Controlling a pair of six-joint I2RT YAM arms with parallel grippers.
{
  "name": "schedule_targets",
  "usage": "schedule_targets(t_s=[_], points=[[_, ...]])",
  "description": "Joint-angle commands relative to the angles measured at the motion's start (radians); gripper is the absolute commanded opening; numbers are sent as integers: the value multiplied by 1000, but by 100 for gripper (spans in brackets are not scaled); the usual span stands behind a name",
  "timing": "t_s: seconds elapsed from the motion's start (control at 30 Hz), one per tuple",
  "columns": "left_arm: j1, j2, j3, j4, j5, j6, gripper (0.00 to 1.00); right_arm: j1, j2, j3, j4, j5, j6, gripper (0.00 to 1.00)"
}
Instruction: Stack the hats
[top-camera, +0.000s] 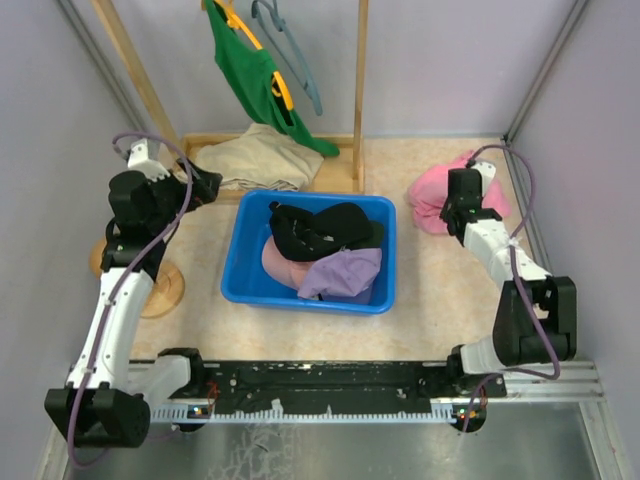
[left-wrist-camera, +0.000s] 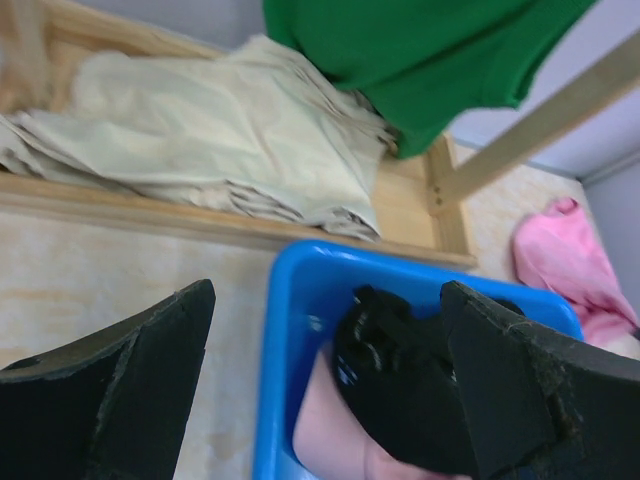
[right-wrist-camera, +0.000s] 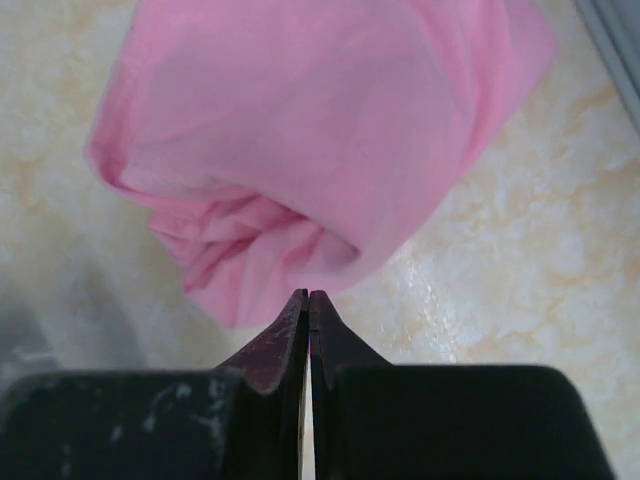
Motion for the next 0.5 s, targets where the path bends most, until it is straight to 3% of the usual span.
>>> schedule_targets(t_s=[0.0, 0.17, 0.33, 0.47], points=[[-17, -61, 37, -158, 135, -70, 99, -43, 7, 2, -129, -68, 47, 0], [-18, -111, 87, -223, 120, -12, 99, -90, 91, 8, -114, -122, 57, 0], [-20, -107, 98, -234, 128, 31, 99, -97, 274, 88, -73, -171, 61, 0], [-19, -124, 56, -148, 164, 52, 99, -96, 380, 140, -23, -228, 74, 0]])
